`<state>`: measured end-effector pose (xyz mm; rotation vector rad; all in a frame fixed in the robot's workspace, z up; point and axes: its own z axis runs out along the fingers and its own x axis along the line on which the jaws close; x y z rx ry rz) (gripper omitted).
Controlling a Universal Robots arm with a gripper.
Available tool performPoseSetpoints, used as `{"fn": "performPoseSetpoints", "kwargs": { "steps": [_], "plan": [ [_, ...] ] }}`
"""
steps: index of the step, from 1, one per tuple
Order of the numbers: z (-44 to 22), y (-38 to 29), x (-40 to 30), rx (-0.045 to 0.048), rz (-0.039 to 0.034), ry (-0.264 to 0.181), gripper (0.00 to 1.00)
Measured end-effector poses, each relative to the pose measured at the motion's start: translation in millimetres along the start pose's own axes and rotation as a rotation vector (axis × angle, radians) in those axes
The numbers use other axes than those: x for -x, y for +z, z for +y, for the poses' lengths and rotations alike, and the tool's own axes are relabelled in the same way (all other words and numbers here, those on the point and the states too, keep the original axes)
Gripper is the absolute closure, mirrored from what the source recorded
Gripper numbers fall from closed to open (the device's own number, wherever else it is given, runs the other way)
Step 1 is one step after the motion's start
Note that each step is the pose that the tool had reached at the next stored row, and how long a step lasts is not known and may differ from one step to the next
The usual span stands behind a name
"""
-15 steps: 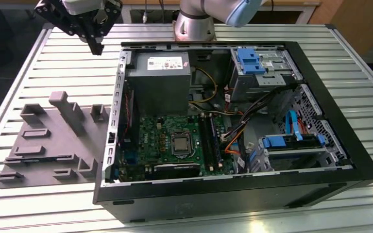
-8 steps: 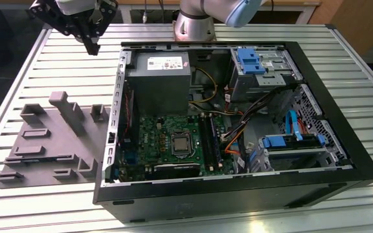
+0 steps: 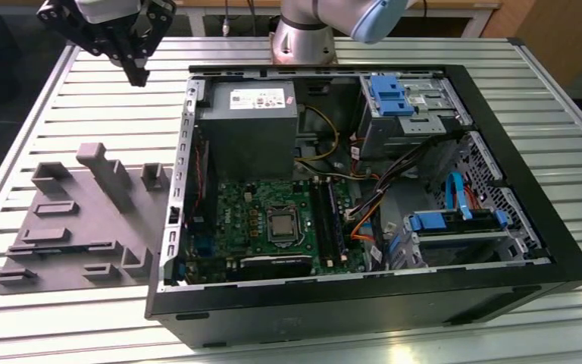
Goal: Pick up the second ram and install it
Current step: 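Reach for the second ram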
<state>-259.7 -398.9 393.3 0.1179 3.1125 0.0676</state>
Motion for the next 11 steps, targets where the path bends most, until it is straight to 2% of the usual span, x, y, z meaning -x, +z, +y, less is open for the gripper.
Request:
{"fn": "performPoseSetpoints", "kwargs": {
  "steps": [11],
  "plan": [
    [-0.8,-0.2,-10.4,0.0001,-0.0001,0.000,0.89]
  ]
}}
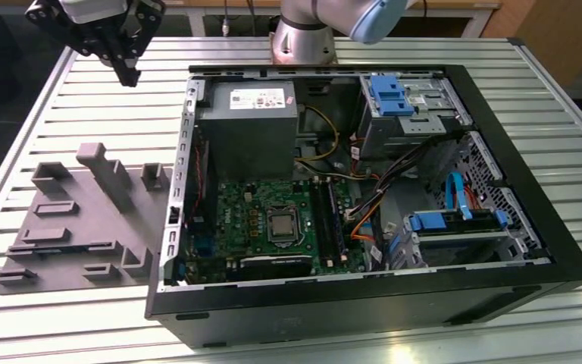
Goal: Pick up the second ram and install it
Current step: 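Reach for the second ram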
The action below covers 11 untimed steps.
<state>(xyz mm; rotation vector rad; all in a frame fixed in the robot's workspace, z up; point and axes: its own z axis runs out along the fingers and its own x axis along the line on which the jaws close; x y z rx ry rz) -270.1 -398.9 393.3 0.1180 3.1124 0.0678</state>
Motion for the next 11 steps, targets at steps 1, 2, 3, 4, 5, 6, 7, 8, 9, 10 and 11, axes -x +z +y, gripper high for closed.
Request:
{"fn": "performPoseSetpoints", "kwargs": {
  "steps": [1,2,3,4,5,6,7,8,9,10,11],
  "plan": [
    [-0.1,-0.1,-1.1,-0.0001,0.0000,0.000,0.89],
    [-0.2,-0.1,-2.2,0.0000,0.0000,0.000,0.89],
    [-0.2,-0.1,-3.1,-0.0001,0.0001,0.000,0.89],
    [-0.3,-0.1,-4.1,-0.0001,0.0000,0.000,0.89],
    [-0.4,-0.2,-4.9,-0.0001,0.0000,0.000,0.89],
    [-0.4,-0.2,-5.7,-0.0001,0.0000,0.000,0.89],
    [-0.5,-0.2,-6.6,-0.0001,0.0000,0.000,0.89],
    [-0.5,-0.3,-7.4,-0.0001,0.0001,0.000,0.89],
    [-0.6,-0.3,-8.4,-0.0001,0.0001,0.000,0.89],
    [-0.7,-0.3,-9.3,-0.0001,0.0001,0.000,0.89],
    [-0.8,-0.3,-10.2,0.0000,0.0000,0.000,0.89]
  ]
}}
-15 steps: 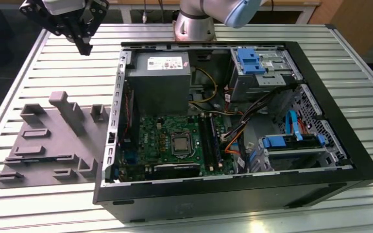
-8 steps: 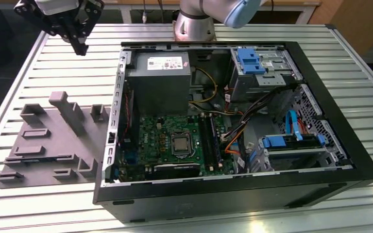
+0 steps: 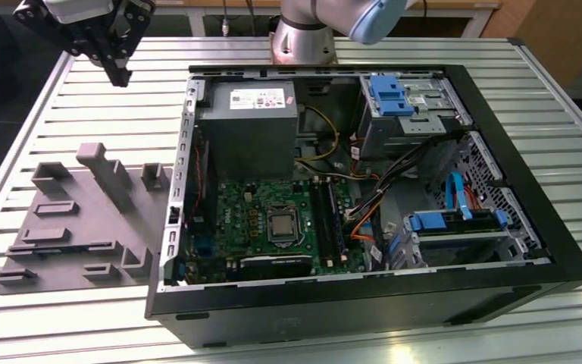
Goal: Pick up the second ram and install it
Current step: 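Reach for the second ram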
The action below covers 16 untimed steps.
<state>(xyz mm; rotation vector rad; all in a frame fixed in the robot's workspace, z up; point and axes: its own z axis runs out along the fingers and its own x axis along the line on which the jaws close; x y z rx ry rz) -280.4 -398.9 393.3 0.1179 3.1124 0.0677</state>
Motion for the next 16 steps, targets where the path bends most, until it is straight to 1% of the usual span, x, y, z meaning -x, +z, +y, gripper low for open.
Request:
{"fn": "performPoseSetpoints", "kwargs": {
  "steps": [16],
  "plan": [
    [-1.3,-0.5,-17.0,0.0000,0.0000,0.000,0.89]
  ]
}}
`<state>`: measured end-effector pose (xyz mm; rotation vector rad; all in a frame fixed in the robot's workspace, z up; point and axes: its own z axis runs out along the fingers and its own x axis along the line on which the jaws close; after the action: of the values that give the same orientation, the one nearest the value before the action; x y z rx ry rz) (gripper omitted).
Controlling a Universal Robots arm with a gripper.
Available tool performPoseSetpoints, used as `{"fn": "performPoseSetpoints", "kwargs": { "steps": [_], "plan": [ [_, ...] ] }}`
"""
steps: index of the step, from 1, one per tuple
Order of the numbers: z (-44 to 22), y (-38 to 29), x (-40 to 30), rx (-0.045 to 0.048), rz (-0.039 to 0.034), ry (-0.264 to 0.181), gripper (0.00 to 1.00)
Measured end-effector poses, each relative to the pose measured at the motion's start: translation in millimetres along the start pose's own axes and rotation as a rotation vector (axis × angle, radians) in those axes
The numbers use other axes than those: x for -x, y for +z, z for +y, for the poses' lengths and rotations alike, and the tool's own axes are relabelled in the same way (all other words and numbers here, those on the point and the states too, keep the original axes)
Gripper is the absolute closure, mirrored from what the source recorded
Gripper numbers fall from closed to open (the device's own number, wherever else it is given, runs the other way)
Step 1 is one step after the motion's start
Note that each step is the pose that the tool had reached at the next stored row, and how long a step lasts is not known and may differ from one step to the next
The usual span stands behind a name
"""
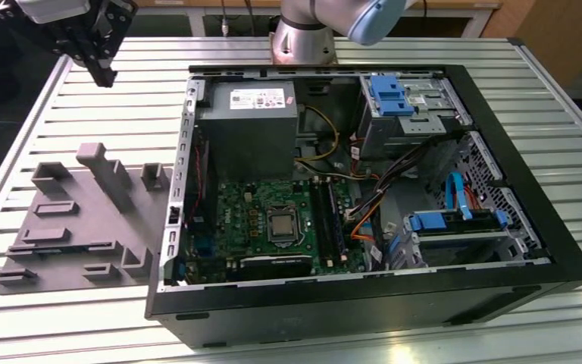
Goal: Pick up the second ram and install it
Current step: 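Reach for the second ram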
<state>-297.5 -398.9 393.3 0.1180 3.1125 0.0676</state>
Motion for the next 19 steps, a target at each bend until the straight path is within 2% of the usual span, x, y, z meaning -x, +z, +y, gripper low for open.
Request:
{"fn": "performPoseSetpoints", "kwargs": {
  "steps": [19],
  "plan": [
    [-1.5,-0.6,-19.4,0.0000,0.0000,0.000,0.89]
  ]
}}
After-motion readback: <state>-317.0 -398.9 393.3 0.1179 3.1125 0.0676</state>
